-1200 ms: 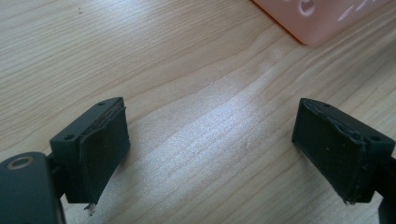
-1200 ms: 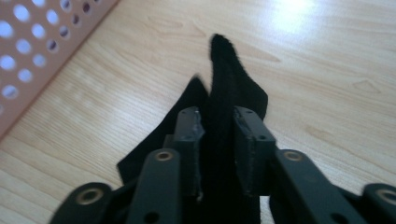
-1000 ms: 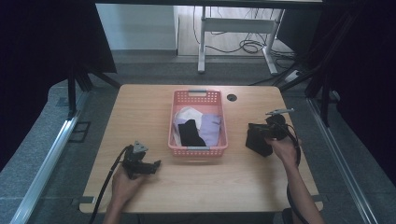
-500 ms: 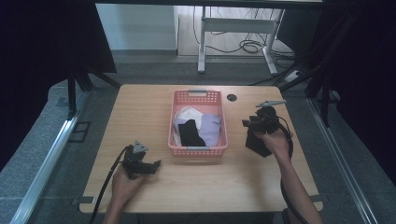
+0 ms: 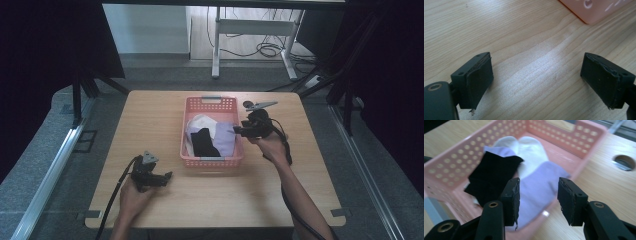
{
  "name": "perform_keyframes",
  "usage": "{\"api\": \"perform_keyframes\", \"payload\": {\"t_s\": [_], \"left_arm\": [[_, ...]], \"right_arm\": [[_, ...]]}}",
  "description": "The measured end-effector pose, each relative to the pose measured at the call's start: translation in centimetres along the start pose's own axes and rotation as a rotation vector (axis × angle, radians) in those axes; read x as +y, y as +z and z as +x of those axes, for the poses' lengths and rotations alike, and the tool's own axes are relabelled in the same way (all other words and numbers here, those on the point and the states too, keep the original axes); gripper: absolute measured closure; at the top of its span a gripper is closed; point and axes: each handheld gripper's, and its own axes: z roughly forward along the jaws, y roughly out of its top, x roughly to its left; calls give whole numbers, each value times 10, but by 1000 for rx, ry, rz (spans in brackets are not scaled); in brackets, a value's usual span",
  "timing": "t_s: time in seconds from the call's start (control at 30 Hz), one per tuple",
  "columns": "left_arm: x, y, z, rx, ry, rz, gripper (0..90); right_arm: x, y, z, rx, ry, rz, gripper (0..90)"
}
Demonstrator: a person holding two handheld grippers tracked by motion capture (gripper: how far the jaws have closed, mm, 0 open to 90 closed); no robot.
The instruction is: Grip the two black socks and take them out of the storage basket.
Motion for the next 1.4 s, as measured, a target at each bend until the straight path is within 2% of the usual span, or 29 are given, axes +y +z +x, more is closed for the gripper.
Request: {"api": "perform_keyframes", "payload": {"t_s": [0.07,0.1,0.23,0.3,0.57,1.0,1.23,1.33,1.4], "left_arm": [[0,0,0,0,0,0,106],[0,0,0,0,0,0,105],[0,0,0,0,0,0,105],[0,0,0,0,-1,0,105],[0,0,0,0,0,0,105],[0,0,0,0,1,0,106],[0,0,0,0,1,1,105],[0,0,0,0,1,1,105],[0,0,0,0,0,1,105]], "right_arm": [[6,13,10,31,-18,2,516],[6,13,10,31,-18,2,516],[15,33,24,76,-40,4,500],[17,36,27,88,-40,2,498],[31,71,48,139,-70,19,488],[39,108,71,177,-99,62,495],[38,132,78,174,-108,116,497],[38,137,79,172,-110,128,499],[37,143,82,165,-110,159,549]]}}
